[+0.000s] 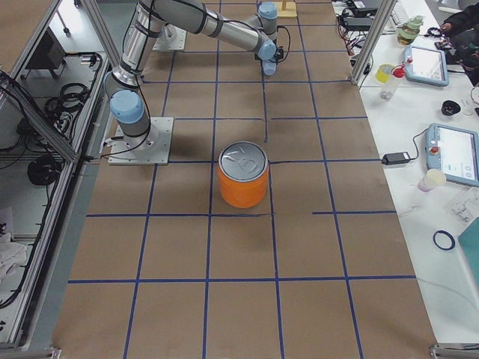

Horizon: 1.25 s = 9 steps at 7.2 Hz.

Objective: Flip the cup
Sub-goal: 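Carry the cup with the right gripper toward the left arm and lower it, then release the cup on its side and lift the right gripper away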

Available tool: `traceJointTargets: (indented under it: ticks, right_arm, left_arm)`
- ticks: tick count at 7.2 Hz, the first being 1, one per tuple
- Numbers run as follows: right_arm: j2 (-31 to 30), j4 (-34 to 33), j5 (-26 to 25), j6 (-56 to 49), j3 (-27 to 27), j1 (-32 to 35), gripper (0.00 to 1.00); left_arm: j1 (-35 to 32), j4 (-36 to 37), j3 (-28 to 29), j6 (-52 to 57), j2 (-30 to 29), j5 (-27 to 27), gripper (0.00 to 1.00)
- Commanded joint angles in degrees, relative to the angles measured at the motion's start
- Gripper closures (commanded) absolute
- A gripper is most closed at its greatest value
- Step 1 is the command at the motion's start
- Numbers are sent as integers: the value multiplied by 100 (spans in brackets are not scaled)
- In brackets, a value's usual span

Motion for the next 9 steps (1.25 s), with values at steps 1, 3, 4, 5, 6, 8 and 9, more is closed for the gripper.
traceJointTargets:
  ticks: [1, 3, 4, 5, 6, 8, 9]
  right_arm:
    - [-90, 9, 9, -22, -5, 0, 0]
    - [-588, 26, -305, 188, 65, -43, 0]
    - [-861, 322, -1029, 877, 144, -96, 0]
    - [-1142, 812, -1228, 2093, 214, -288, 0]
    - [-1363, 1226, -1256, 3210, 433, -664, 0]
    - [-2126, 2262, -1143, 4387, 864, -1874, 0]
    - [-2408, 2702, -1046, 4495, 909, -2394, 0]
  left_arm:
    - [0, -2, -3, 0, 5, -7, 0]
    - [9, -2, -3, 0, 5, -68, 0]
    - [26, -11, -3, 43, 5, -77, 0]
    - [96, -11, -20, 61, 5, -156, 0]
    - [271, -81, -64, 70, -4, -531, 0]
    - [692, -12, -187, 340, -196, -1270, 0]
    - [938, 137, -300, 525, -485, -2273, 0]
